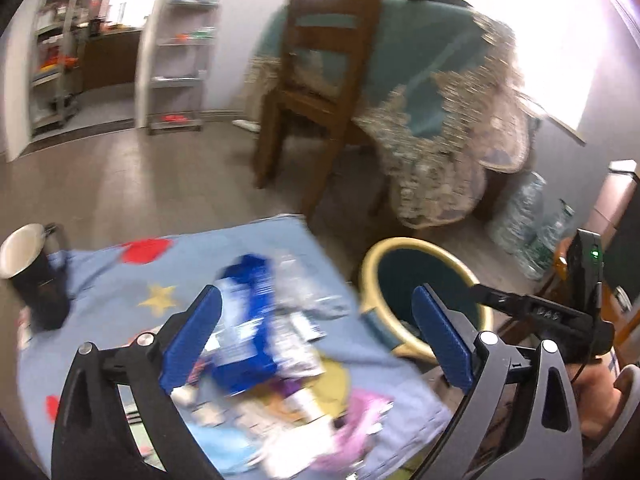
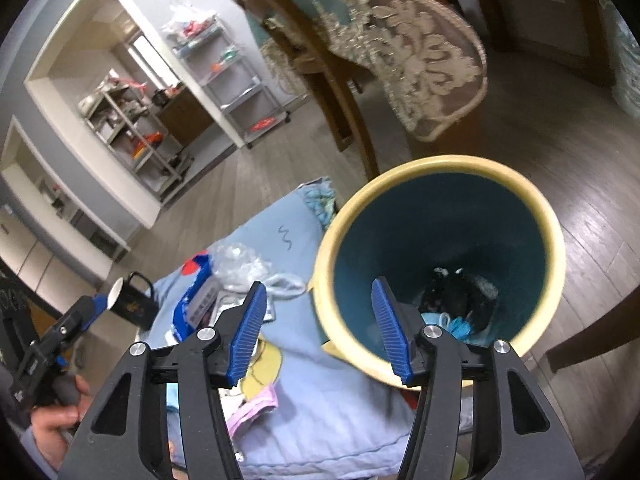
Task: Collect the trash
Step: 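Grasp the blue face mask with the left tool while the right tool grasps white paper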
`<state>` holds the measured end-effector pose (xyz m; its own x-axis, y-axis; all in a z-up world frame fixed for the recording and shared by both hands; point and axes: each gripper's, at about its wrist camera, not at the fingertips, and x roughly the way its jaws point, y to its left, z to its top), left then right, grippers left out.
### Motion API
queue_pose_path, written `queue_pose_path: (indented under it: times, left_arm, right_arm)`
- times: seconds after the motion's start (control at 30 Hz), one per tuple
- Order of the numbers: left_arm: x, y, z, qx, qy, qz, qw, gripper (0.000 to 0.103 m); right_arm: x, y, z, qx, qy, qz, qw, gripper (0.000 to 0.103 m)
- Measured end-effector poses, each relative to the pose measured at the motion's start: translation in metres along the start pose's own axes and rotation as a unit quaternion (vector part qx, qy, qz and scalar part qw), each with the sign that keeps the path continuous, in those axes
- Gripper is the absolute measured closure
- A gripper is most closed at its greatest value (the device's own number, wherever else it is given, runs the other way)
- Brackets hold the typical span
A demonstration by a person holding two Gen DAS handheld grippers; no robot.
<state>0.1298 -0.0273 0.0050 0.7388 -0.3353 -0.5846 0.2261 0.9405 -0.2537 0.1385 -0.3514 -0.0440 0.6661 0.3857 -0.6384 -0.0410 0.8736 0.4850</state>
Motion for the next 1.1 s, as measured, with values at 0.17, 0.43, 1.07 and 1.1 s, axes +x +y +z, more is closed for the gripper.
queue_pose_path:
  times: [0.17, 0.43, 1.07, 1.1]
  left_arm:
    - [-0.031, 0.052, -0.014, -0.049, -0.001, 0.061, 0.9969, 0.007]
    - [-0.031, 0.108, -0.057, -0.117, 0.085, 0.13, 0.981, 0.007]
    - [-0.007, 0.131, -0.104, -0.155, 0.18, 0.137, 0.9617, 0.007]
    - [-0.005, 0.128, -0.104, -0.145, 0.186, 0.139, 0.9618, 0.007]
  right_arm:
    - [0.009, 0.017, -0.008, -0.015, 0.013, 0.017, 1.0, 0.042]
    - [0.024, 0.044, -0.021, -0.051, 0.041, 0.034, 0.997, 0.038]
    - [0.045, 0.116, -0.072, -0.21, 0.11, 0.068, 0.969, 0.038]
    - [0.049, 0.124, -0.079, -0.23, 0.122, 0.072, 0.963, 0.038]
